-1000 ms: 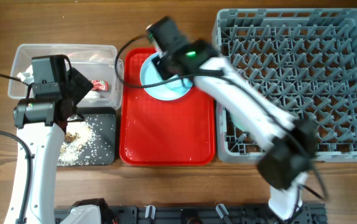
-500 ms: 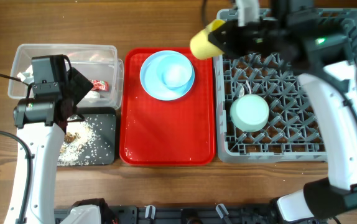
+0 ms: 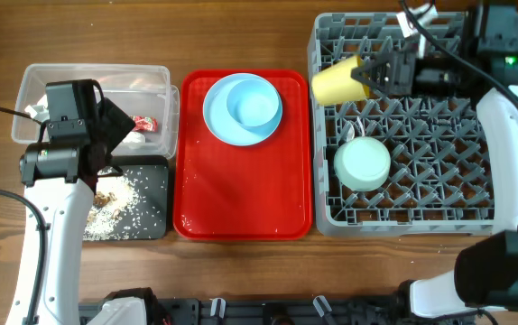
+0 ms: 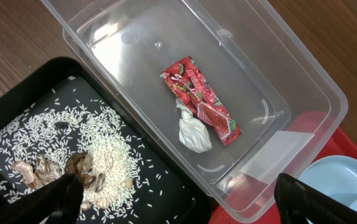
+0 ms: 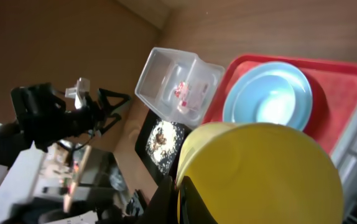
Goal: Sort waste into correct bins and load items into the dishwasher rack
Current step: 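Carry the yellow cup right over the rack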
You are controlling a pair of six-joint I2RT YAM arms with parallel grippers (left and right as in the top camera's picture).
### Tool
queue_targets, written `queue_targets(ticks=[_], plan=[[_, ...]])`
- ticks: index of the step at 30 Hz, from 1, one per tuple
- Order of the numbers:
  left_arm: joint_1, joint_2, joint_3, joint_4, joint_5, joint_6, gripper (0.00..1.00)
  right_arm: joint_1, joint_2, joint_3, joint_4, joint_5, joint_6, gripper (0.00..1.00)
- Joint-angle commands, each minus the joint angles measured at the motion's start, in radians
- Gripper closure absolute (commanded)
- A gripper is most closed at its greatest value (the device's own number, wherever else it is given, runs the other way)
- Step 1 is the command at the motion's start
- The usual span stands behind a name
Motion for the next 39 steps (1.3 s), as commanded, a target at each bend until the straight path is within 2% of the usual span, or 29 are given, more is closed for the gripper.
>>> queue_targets(ticks=[1, 6, 16, 21, 26, 39], plan=[[0.005, -0.009, 0.012, 0.000, -0.006, 0.016, 0.00, -0.051, 0.006, -0.128, 0.064, -0.112, -0.040, 0.96], [0.005, -0.009, 0.012, 0.000, -0.006, 0.016, 0.00, -0.093, 0.010, -0.295, 0.210, -0.191, -0.025, 0.96], [0.005, -0.009, 0.012, 0.000, -0.006, 0.016, 0.00, -0.088, 0.057, -0.473, 0.549, -0.237, 0.143, 0.96], [0.005, -0.009, 0.012, 0.000, -0.006, 0.016, 0.00, -0.088, 0.066, -0.480, 0.600, -0.190, 0.143, 0.96], [0.005, -0.009, 0.012, 0.000, -0.006, 0.016, 0.00, -0.088, 0.072, -0.480, 0.613, 0.022, 0.193, 0.96], [0.005, -0.009, 0.012, 0.000, -0.006, 0.016, 0.00, -0.088, 0.103, -0.480, 0.709, 0.031, 0.192, 0.96]])
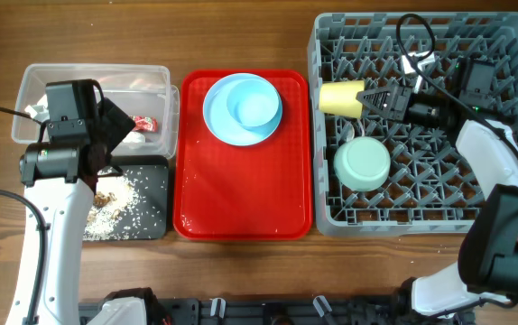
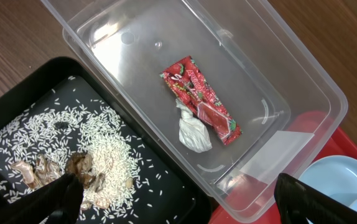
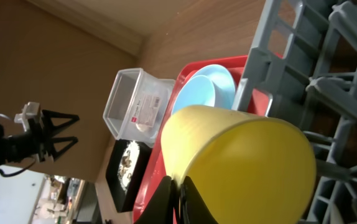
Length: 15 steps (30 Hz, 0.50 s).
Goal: Sort waste into correct bins and load items into the dishwasher rack
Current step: 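Carry the yellow cup right over the rack, then place the yellow cup upright in the rack and release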
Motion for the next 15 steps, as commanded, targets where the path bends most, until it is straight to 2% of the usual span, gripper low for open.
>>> queue_targets(ticks=[1, 15], plan=[[0.005, -0.009, 0.012, 0.000, -0.006, 0.016, 0.00, 0.005, 0.037, -0.009, 0.008, 0.070, -0.003, 0.96], [0.005, -0.009, 0.012, 0.000, -0.006, 0.016, 0.00, -0.038, 0.037, -0.009, -0.039, 0.217, -0.003, 0.96]])
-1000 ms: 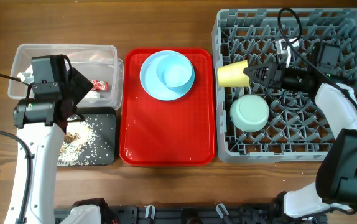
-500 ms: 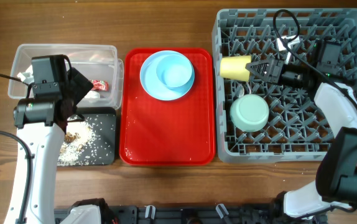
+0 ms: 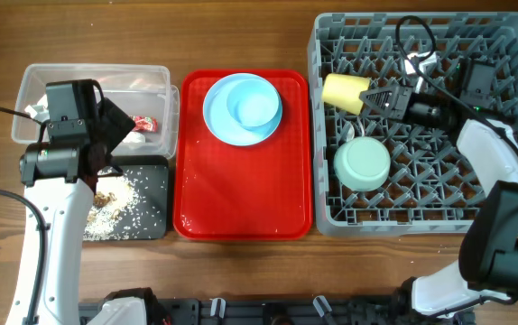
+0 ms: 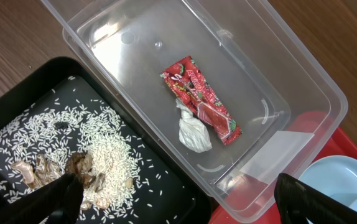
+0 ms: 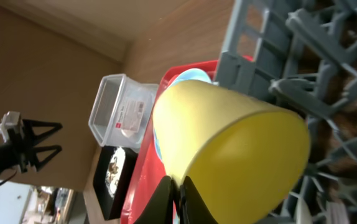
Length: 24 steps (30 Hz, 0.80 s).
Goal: Sort waste into correct bins and load items into the dishwasher rack
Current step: 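Place the yellow cup upright in the rack and release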
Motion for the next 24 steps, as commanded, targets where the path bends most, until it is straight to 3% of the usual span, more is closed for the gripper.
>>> queue_targets(ticks=[1, 16, 24], plan=[[0.005, -0.009, 0.012, 0.000, -0.006, 0.016, 0.00, -0.023, 0.025, -0.010, -0.043, 0.167, -0.005, 0.96], [0.005, -0.009, 0.012, 0.000, -0.006, 0.016, 0.00, -0.048, -0.006, -0.005, -0.175, 0.278, -0.029, 0.92], [0.005, -0.009, 0.012, 0.000, -0.006, 0.016, 0.00, -0.066, -0.118, 0.060, -0.381, 0.652, -0.025, 0.79]])
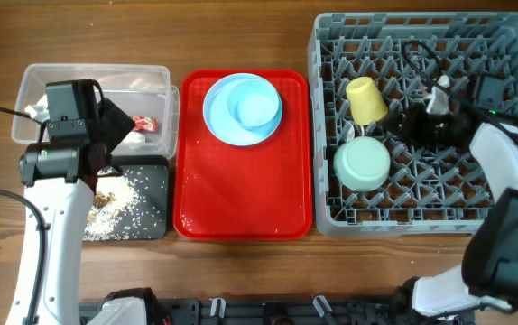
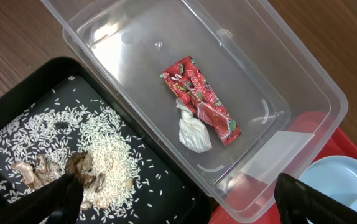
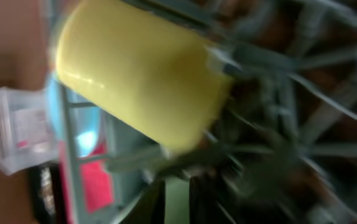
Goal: Sort waste into correct bins and load items into the dishwasher rack
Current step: 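Place the yellow cup upright in the rack and release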
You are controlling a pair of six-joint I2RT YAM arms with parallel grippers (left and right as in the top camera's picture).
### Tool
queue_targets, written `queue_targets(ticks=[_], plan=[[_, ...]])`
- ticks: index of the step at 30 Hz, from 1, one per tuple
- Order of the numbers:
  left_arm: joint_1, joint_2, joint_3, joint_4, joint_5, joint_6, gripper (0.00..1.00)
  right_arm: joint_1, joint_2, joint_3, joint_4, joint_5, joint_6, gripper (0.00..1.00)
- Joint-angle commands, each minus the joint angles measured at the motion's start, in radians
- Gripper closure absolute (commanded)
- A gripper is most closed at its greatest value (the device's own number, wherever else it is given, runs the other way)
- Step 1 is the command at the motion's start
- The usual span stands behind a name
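Note:
The yellow cup [image 1: 365, 99] rests tilted among the tines at the left of the grey dishwasher rack [image 1: 503, 208]; it shows blurred in the right wrist view [image 3: 141, 81]. My right gripper [image 1: 403, 123] sits just to the cup's right, low over the rack, fingers slightly apart and holding nothing [image 3: 177, 186]. A blue bowl [image 1: 252, 101] sits on a blue plate [image 1: 218, 122] on the red tray [image 1: 241, 199]. My left gripper [image 2: 178, 208] hangs open above the clear bin [image 2: 303, 81], which holds a red wrapper [image 2: 203, 99] and a white wad [image 2: 193, 134].
A mint green cup [image 1: 362, 163] stands upside down in the rack below the yellow cup. A black bin [image 1: 151, 181] with rice [image 2: 54, 134] and brown scraps [image 2: 79, 165] lies in front of the clear bin [image 1: 142, 81]. The red tray's front half is bare.
My right gripper let go of the yellow cup and drew back to the right. The cup now lies lower and farther right among the tines. The left arm is unchanged.
My right gripper held the yellow cup over the rack's far left corner. Then it held it lower over the rack's left side, and tipped it there. Now the cup rests in the rack, released. The left gripper stayed open over the bins throughout.

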Motion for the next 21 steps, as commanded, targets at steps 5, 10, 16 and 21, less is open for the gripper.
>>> queue_targets(ticks=[5, 10, 16, 21], plan=[[0.005, -0.009, 0.012, 0.001, -0.006, 0.016, 0.00, -0.003, -0.133, 0.123, -0.126, 0.334, 0.034, 0.78], [0.005, -0.009, 0.012, 0.001, -0.006, 0.016, 0.00, 0.052, -0.200, 0.187, -0.168, 0.333, 0.011, 0.78], [0.005, -0.009, 0.012, 0.001, -0.006, 0.016, 0.00, 0.278, -0.213, 0.331, -0.264, 0.401, -0.085, 0.59], [0.005, -0.009, 0.012, 0.001, -0.006, 0.016, 0.00, 0.494, -0.161, 0.546, -0.343, 0.597, -0.090, 0.59]])
